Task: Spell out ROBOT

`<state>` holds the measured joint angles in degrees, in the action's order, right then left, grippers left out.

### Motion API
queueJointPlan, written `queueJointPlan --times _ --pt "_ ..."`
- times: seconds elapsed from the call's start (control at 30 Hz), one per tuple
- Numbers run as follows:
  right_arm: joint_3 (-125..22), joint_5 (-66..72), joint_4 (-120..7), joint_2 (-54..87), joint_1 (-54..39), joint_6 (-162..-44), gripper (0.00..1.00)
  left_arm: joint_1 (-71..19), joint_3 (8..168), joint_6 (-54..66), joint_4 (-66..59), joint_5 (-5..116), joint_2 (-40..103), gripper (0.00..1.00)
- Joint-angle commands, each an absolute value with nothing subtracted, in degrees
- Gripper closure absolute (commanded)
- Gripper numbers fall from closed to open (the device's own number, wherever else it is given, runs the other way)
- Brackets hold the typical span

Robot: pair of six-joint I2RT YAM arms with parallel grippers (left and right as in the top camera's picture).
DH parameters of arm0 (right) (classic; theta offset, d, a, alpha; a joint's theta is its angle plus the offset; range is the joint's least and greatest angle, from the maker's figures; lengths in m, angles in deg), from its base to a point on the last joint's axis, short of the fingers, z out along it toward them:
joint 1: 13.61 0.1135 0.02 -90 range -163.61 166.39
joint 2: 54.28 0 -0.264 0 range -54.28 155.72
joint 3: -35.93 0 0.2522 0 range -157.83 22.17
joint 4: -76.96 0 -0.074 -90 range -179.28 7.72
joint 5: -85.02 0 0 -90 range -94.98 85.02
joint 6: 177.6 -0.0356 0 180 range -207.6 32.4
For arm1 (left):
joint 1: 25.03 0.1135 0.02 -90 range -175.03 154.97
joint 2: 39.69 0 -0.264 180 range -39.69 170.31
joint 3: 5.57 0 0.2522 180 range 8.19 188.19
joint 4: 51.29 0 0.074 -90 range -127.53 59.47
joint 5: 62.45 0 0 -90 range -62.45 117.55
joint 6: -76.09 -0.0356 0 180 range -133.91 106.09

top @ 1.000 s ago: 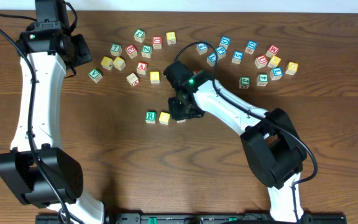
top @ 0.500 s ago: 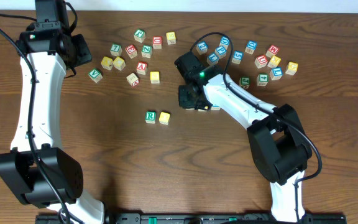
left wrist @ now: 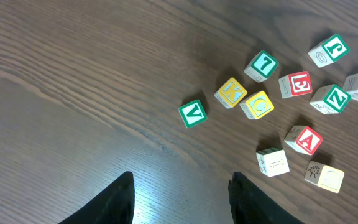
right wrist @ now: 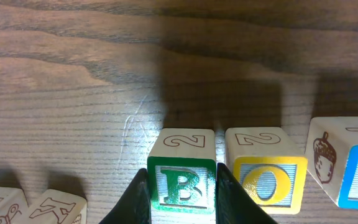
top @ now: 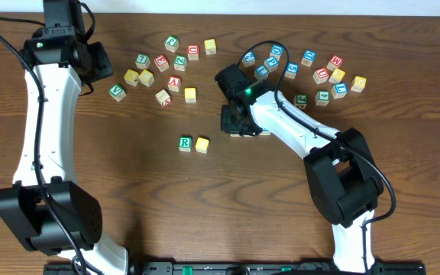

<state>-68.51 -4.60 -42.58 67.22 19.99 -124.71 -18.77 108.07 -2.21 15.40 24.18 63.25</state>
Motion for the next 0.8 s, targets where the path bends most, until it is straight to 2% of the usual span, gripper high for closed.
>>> queueJointPlan --times 0.0,0.17,0.4,0.77 --pt "-68.3 -5.9 -42.0 67.8 19.7 -126.4 0.83 -18.7 107.6 -3.2 15.5 23.6 62.5 0.52" --pt "-68.3 -5.9 -41.9 67.8 19.7 -126.4 0.81 -18.7 107.6 -3.2 15.5 23.6 62.5 0.51" --pt "-70.1 -6.0 -40.6 67.8 19.6 -125.7 0.65 -18.7 107.6 -3.2 15.5 23.6 62.5 0.51" --pt "-77.2 -3.7 -37.8 67.3 19.9 -118.4 0.58 -18.7 107.6 -3.2 15.5 23.6 62.5 0.52"
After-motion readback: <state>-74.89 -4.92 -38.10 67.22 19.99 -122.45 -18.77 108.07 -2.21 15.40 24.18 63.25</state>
